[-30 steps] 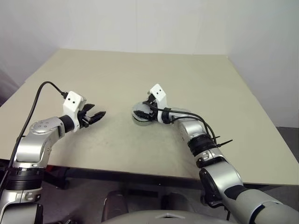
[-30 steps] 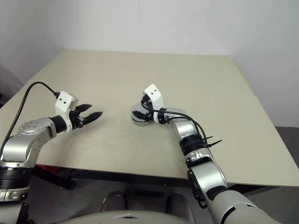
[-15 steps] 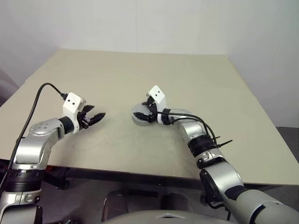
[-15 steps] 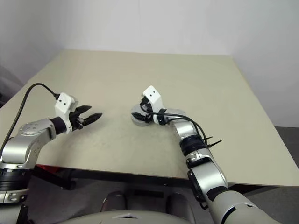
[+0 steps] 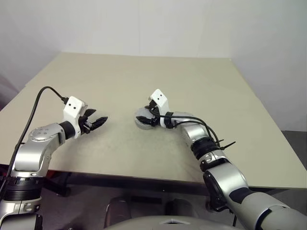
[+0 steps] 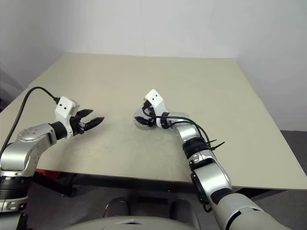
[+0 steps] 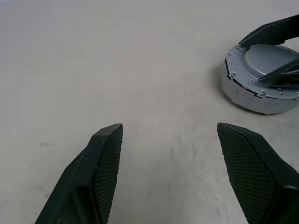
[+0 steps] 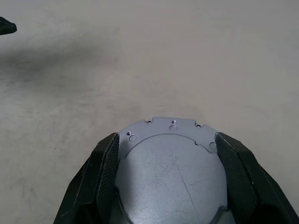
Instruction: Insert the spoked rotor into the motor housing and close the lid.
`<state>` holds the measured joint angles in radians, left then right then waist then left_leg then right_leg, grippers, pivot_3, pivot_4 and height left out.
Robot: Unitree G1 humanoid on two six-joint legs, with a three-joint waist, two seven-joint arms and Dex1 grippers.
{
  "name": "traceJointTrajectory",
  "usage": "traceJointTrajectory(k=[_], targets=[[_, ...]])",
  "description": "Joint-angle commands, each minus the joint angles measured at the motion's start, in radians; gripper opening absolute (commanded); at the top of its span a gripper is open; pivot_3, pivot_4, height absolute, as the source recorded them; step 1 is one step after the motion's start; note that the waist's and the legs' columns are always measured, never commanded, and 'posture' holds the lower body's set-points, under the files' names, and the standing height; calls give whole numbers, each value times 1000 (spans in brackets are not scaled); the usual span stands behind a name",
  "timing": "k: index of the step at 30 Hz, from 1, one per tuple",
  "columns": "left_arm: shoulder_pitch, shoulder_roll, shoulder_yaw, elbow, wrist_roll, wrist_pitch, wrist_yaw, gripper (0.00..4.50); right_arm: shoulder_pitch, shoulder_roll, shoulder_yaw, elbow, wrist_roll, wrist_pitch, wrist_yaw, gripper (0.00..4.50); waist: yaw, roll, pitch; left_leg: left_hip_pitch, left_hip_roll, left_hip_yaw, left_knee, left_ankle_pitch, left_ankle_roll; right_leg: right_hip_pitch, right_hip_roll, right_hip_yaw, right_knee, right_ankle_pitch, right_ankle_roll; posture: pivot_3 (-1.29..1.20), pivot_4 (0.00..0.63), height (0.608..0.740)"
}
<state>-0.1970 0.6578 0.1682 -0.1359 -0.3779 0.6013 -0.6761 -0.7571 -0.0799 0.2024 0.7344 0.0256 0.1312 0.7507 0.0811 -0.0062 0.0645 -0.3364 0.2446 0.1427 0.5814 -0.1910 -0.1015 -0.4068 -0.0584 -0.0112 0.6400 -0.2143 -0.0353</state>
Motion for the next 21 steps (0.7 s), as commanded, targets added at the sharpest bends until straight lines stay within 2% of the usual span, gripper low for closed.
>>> traceJointTrajectory(k=[1, 9, 21], targets=[[-5, 10, 33, -48, -17, 2, 5, 3396, -1, -17, 27, 49, -41, 19, 1, 3168, -2, 0, 0, 0, 0, 0, 0, 0, 0, 0, 0, 0, 0, 0, 0, 0, 0, 740], [3, 1, 29, -55, -28, 4, 15, 3396, -38, -29, 48, 107, -80, 62, -24, 3168, -3, 0, 0, 2, 0, 0, 0, 0, 0, 0, 0, 0, 0, -1, 2, 0, 0, 740], [0, -20, 34, -65, -48, 14, 34, 3396, -5, -50, 98, 82, -89, 124, 58, 3168, -1, 0, -3, 3, -1, 0, -1, -1, 1, 2, 0, 0, -3, -2, 3, 0, 0, 740]])
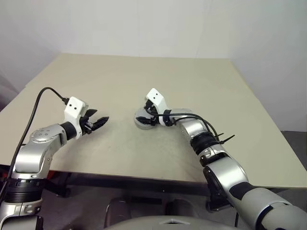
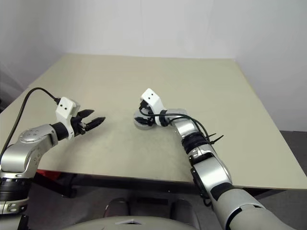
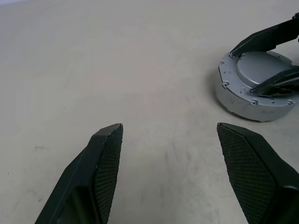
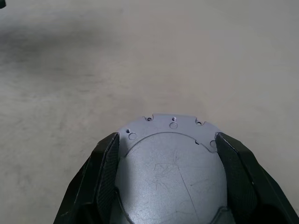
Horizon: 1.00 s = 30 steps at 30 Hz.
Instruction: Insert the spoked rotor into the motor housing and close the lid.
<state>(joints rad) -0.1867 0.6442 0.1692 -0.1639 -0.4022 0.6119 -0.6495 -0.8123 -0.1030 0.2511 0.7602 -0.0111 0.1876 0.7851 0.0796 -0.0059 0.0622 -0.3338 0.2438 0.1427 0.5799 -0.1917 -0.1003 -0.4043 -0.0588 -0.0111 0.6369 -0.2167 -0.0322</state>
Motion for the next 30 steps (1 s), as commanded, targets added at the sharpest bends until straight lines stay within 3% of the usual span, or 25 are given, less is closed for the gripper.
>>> traceJointTrajectory(k=[1, 5, 11, 14, 22, 30], targets=[[-17, -14, 37, -40, -35, 12, 13, 3396, 51, -28, 47, 59, -52, 72, 24, 3168, 0, 0, -1, 0, 0, 0, 0, -1, 1, 0, 0, 0, -1, 1, -2, 0, 0, 740], [-61, -69, 39, -52, -91, 78, 51, 3396, 50, -31, 42, 74, -56, 78, 13, 3168, 1, 0, -6, 0, -1, 1, 0, -2, 4, 1, -1, 0, -2, 1, -4, 0, 0, 740], [-186, -227, 93, -39, -296, 327, 167, 3396, 53, -33, 42, 63, -54, 83, 15, 3168, 5, 0, -7, 0, -2, 1, 0, -3, 4, 3, -2, 0, -2, 1, -4, 0, 0, 740], [-237, -292, 136, 46, -361, 385, 208, 2788, 54, -33, 41, 59, -54, 85, 12, 3168, 4, 3, -9, -1, -3, 1, -1, -3, 4, 3, -3, 0, -3, 0, -4, 0, 0, 740], [-307, -319, 138, 243, -349, 443, 271, 126, 58, -35, 34, 36, -50, 96, 5, 3168, 3, 7, -13, -1, -2, 2, -5, -4, 6, 7, -2, -1, -13, 0, -1, 0, 0, 740], [-359, -348, 132, 273, -384, 464, 248, 34, 58, -37, 29, 25, -48, 101, -4, 3168, 3, 7, -14, -1, -3, 2, -6, -4, 7, 7, -3, -2, -14, 0, -2, 0, 0, 740]])
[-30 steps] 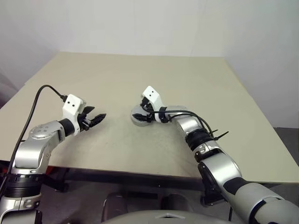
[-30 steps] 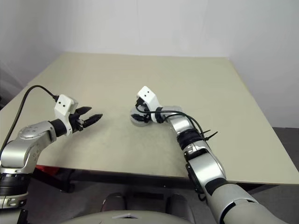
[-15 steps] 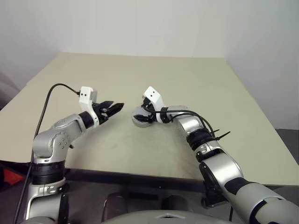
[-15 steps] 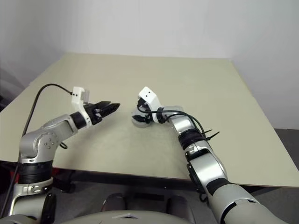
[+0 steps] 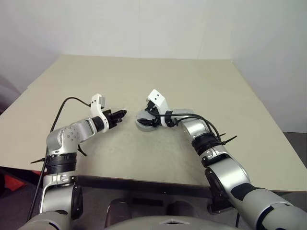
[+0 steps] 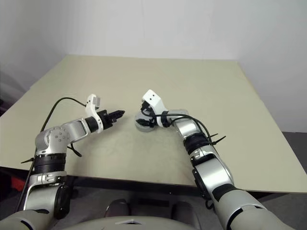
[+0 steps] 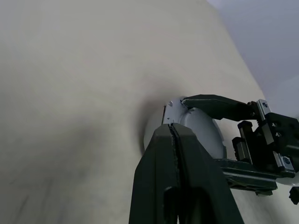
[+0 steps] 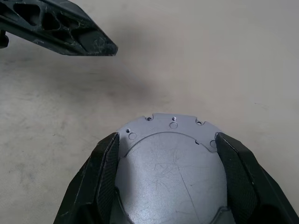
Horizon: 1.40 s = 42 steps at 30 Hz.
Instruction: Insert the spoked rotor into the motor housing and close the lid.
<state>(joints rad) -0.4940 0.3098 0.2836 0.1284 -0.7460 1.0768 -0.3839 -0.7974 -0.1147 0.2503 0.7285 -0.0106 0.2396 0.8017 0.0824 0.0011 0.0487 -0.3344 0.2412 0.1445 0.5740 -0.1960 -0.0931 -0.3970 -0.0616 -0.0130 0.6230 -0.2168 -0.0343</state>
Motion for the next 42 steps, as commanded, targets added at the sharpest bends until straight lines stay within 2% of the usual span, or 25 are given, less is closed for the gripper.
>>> traceJointTrajectory(k=[1, 5, 15, 24, 36, 37, 39, 42], targets=[[-61, -18, 21, -14, -45, -1, -22, 34, 43, -25, 29, 57, -49, 48, -21, 3168, 0, 0, 0, 0, 0, 0, 0, 0, 0, 0, 0, 0, 0, 0, 0, 0, 0, 740], [-100, -39, 21, 37, -47, -5, -27, 34, 42, -25, 28, 57, -50, 46, -25, 3168, 0, 0, 0, 0, 0, 0, -1, 0, 0, 0, 0, 0, 0, -2, 4, 0, 0, 740], [-262, -71, -9, 281, 7, 132, 22, 34, 40, -25, 19, 23, -42, 59, -32, 3168, -2, 1, 0, 0, -1, 0, -3, 0, 0, 0, -1, 0, -3, -3, 6, 0, 0, 740], [-278, -98, 11, 313, 23, 250, 81, 34, 39, -17, 3, -20, -30, 90, -50, 3168, -2, 1, 0, -1, -1, 0, -5, 0, 0, 0, -1, -1, -5, -3, 5, 0, 0, 740], [-270, -119, 55, 294, 35, 308, 143, 34, 35, -18, 3, -64, -10, 125, -26, 3168, -3, 1, 0, -1, -1, 1, -10, 0, 0, 0, -1, -2, -10, -3, 5, 0, 0, 740], [-268, -121, 57, 290, 33, 313, 145, 0, 39, -20, 9, -78, -10, 122, -18, 3879, -3, 1, 1, -1, -1, 1, -10, 0, 0, 0, -1, -3, -10, -3, 4, 0, 0, 740], [-266, -125, 64, 282, 32, 322, 151, 0, 48, -20, 14, -105, -18, 103, -29, 4370, -2, 2, 1, -1, -1, 1, -11, 0, 0, 0, -1, -4, -12, 0, 0, 0, 0, 740], [-263, -133, 70, 267, 33, 335, 159, 0, 58, -28, 25, -144, -3, 126, 19, 4455, -3, 2, 1, -3, 0, 1, -12, 1, -1, 0, -2, -5, -16, 1, -1, 0, 0, 740]])
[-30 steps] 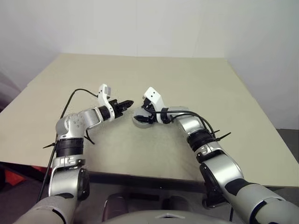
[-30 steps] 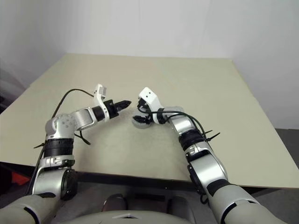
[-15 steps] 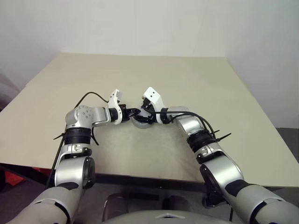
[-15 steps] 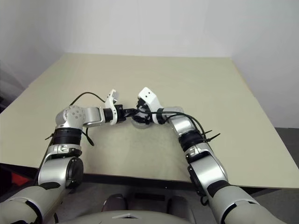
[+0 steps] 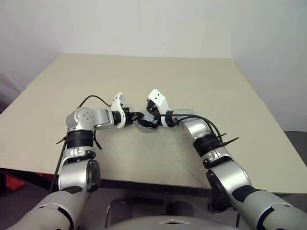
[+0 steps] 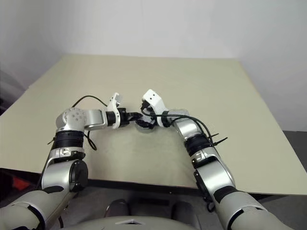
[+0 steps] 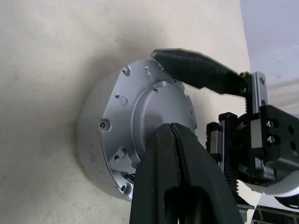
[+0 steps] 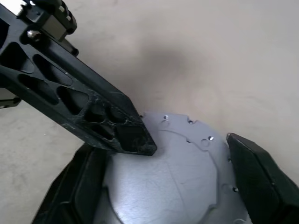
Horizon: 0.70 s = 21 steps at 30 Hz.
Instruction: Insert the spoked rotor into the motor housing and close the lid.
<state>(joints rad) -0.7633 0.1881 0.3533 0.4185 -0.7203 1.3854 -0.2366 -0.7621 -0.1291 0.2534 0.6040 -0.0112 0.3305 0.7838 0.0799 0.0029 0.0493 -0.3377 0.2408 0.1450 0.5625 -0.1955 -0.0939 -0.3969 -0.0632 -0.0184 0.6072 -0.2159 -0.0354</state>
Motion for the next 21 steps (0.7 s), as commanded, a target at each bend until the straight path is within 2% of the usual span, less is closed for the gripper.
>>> traceJointTrajectory(k=[1, 6, 14, 21], targets=[[8, -14, 0, -32, 6, 32, 14, 0, 29, -19, 27, -40, 5, 41, 60, 4455, 0, 0, 0, -2, 0, 0, 0, 0, 0, 0, 0, -1, -1, 0, 0, 0, 0, 740], [12, -27, 11, -59, 3, 53, 19, 0, 50, -32, 34, -100, 12, 40, 98, 4455, 0, 0, 0, -7, 0, 0, 0, 0, 0, -2, -2, -4, -3, -1, 2, 0, 0, 740], [2, -42, 18, -74, 0, 77, 13, 0, 66, -50, -8, -223, 104, 27, 200, 4455, 0, 0, 1, -9, -1, 0, 0, -1, 1, -3, -4, -6, -4, -1, 2, 0, 0, 740], [-3, -49, 19, -80, 3, 85, 11, 0, -13, -81, -92, -184, 126, 45, 145, 4455, 0, 0, 6, -11, -1, 0, 0, -1, 1, -6, -4, -6, -3, -1, 2, 0, 0, 740]])
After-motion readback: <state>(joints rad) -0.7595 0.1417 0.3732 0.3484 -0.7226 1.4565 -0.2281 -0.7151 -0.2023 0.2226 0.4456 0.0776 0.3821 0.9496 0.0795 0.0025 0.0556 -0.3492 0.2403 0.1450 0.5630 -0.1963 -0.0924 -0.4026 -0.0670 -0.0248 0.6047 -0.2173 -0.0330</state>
